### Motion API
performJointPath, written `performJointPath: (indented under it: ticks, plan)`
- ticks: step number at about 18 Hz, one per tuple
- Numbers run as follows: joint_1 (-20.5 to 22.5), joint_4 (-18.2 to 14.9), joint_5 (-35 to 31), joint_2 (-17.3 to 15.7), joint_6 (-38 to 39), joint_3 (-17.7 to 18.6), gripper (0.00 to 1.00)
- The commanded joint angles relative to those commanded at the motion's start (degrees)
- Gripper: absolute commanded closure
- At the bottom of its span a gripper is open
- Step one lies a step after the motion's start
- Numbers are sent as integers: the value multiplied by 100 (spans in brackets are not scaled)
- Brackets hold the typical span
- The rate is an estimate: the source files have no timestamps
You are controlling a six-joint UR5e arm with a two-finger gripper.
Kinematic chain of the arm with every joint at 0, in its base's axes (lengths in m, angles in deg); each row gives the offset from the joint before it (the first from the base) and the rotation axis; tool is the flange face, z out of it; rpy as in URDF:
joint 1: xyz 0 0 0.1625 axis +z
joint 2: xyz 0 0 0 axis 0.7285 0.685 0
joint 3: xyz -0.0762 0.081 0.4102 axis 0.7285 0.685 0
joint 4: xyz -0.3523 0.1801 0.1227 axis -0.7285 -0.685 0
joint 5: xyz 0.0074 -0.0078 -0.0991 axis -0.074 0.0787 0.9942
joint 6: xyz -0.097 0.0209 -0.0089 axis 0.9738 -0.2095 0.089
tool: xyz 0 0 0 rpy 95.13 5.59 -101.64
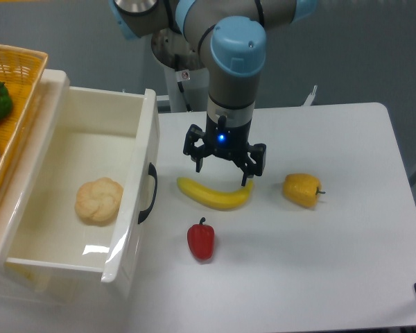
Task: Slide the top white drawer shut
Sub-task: 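Lower the gripper toward the table beside the banana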
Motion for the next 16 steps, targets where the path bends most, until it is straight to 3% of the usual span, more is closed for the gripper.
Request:
performJointPath:
  ticks: [6,10,16]
  plan:
    - [0,9,-27,27,53,176,0]
    - [0,9,-149,237,658,158,0]
    - [-26,-9,-194,501,896,158,0]
